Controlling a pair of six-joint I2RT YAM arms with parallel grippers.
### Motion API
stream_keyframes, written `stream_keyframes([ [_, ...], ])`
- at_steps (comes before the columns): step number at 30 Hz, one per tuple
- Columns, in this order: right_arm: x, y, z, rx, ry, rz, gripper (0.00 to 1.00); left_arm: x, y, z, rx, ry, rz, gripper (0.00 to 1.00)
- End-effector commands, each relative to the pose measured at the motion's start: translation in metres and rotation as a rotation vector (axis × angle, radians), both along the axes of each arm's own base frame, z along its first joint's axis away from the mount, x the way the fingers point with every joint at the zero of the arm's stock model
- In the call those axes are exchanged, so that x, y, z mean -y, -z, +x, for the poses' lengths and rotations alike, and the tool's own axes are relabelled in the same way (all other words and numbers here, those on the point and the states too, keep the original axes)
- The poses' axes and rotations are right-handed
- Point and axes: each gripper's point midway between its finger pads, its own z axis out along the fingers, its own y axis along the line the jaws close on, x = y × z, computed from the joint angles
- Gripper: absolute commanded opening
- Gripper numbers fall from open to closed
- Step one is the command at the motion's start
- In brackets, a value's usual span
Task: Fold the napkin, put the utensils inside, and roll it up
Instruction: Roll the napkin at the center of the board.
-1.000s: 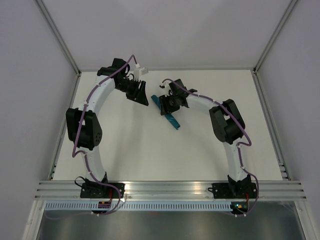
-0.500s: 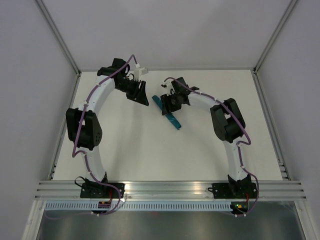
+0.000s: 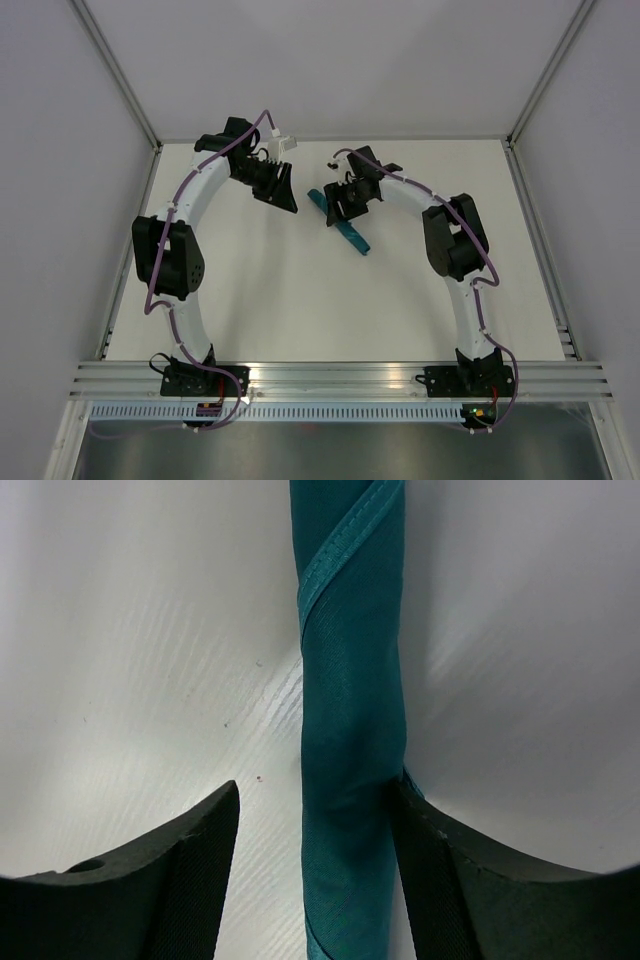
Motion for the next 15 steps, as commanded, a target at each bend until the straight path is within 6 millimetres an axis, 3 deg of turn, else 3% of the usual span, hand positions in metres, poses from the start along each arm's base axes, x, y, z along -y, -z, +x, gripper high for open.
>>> stream_keyframes([
  [1,0.009,-0.005,0.006,-0.044,0.034,0.002,0.68,0.003,-0.008,-0.001,0.016,0.028,-0.025,0.51],
  [15,0.003,-0.020,0.022,-0.073,0.031,0.105,0.73,0.004,-0.003,0.002,-0.008,0.029,-0.025,0.51],
])
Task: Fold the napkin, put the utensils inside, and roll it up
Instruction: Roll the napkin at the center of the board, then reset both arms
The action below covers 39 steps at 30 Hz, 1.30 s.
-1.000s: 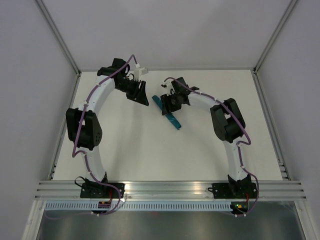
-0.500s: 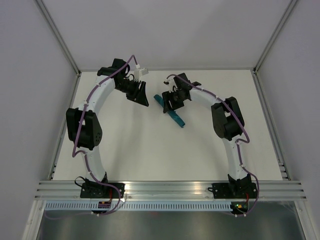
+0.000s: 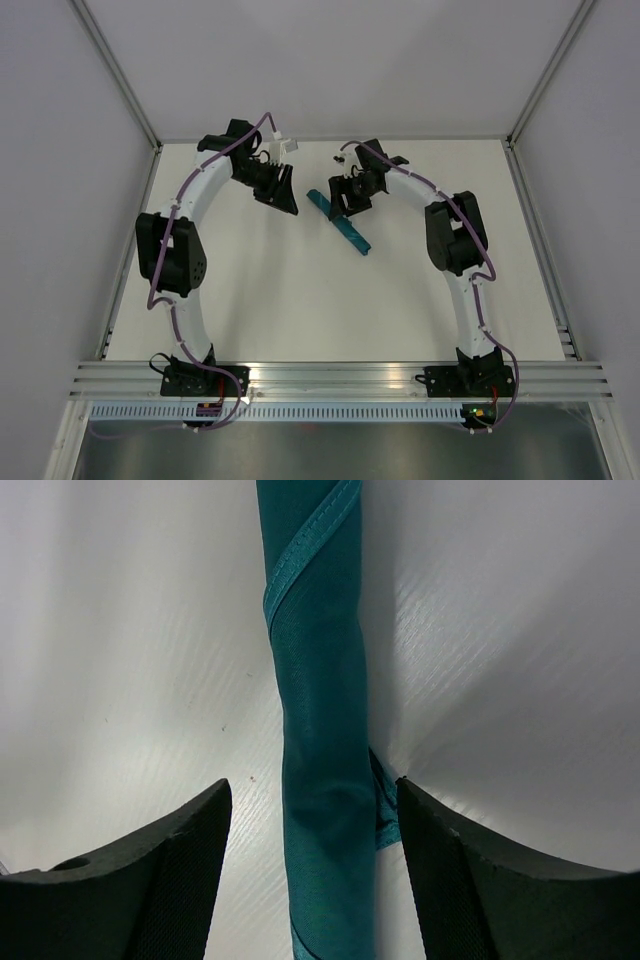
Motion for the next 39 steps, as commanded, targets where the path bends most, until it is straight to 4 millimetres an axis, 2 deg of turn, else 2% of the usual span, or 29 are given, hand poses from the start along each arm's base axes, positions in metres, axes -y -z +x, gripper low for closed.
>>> stream_keyframes([
  [1,-0.001,-0.014,0.007,-0.024,0.030,0.026,0.73,0.004,-0.010,0.002,0.020,0.026,-0.029,0.51],
  [3,-0.002,-0.024,0.014,-0.006,0.030,0.051,0.73,0.003,-0.011,0.002,0.022,0.025,-0.028,0.51],
  [5,0.006,-0.033,0.024,0.017,0.053,0.060,0.73,0.003,-0.011,0.003,0.025,0.025,-0.027,0.51],
  [11,0.032,-0.087,0.048,0.172,0.107,0.085,0.75,-0.001,-0.020,0.008,0.084,-0.014,-0.005,0.51],
  [12,0.043,-0.100,0.047,0.197,0.128,0.087,0.78,-0.003,-0.030,0.014,0.139,-0.038,0.004,0.51],
  [13,0.049,-0.111,0.052,0.238,0.141,0.091,0.81,-0.005,-0.030,0.012,0.148,-0.047,0.010,0.51],
  [14,0.057,-0.110,0.048,0.238,0.154,0.086,0.82,-0.009,-0.032,0.015,0.171,-0.073,0.034,0.51],
  [15,0.070,-0.134,0.049,0.286,0.178,0.100,0.90,-0.011,-0.044,0.019,0.229,-0.093,0.034,0.51],
  [16,0.077,-0.144,0.051,0.316,0.193,0.109,0.98,-0.014,-0.041,0.017,0.233,-0.111,0.046,0.51],
  [17,0.086,-0.146,0.046,0.313,0.208,0.110,0.98,-0.018,-0.042,0.019,0.245,-0.139,0.065,0.51],
  [18,0.103,-0.171,0.046,0.363,0.238,0.124,0.98,-0.019,-0.048,0.023,0.289,-0.156,0.062,0.51],
  [19,0.112,-0.182,0.044,0.390,0.252,0.129,0.98,-0.022,-0.050,0.017,0.306,-0.171,0.065,0.51],
  [20,0.131,-0.199,0.038,0.425,0.284,0.129,0.98,-0.025,-0.052,0.016,0.319,-0.196,0.073,0.51],
  [22,0.149,-0.216,0.031,0.472,0.314,0.125,0.98,-0.029,-0.061,0.013,0.370,-0.218,0.069,0.51],
  [23,0.159,-0.227,0.020,0.500,0.331,0.118,0.98,-0.032,-0.062,0.013,0.381,-0.237,0.078,0.51],
  [25,0.179,-0.235,0.012,0.535,0.361,0.086,0.98,-0.033,-0.065,0.009,0.405,-0.247,0.074,0.51],
  [26,0.188,-0.240,0.000,0.557,0.383,0.063,0.98,-0.036,-0.075,0.007,0.435,-0.266,0.072,0.51],
  [27,0.196,-0.240,-0.006,0.568,0.391,0.042,0.98,-0.039,-0.075,0.003,0.440,-0.277,0.074,0.52],
  [28,0.201,-0.231,-0.014,0.553,0.401,0.022,0.98,-0.040,-0.088,0.001,0.487,-0.290,0.062,0.52],
  [29,0.210,-0.242,-0.022,0.589,0.425,0.008,0.98,-0.044,-0.092,0.001,0.510,-0.307,0.071,0.53],
  [33,0.223,-0.237,-0.043,0.600,0.454,-0.021,0.98,-0.049,-0.097,-0.011,0.540,-0.317,0.072,0.54],
  [35,0.224,-0.229,-0.051,0.584,0.454,-0.025,0.98,-0.051,-0.101,-0.013,0.562,-0.328,0.071,0.54],
  [37,0.223,-0.227,-0.053,0.588,0.453,-0.023,0.98,-0.054,-0.104,-0.019,0.586,-0.335,0.071,0.55],
  [38,0.235,-0.224,-0.053,0.585,0.481,-0.035,0.98,-0.055,-0.107,-0.020,0.601,-0.336,0.072,0.56],
  [39,0.236,-0.223,-0.053,0.584,0.485,-0.035,0.98,-0.056,-0.109,-0.023,0.612,-0.340,0.070,0.56],
])
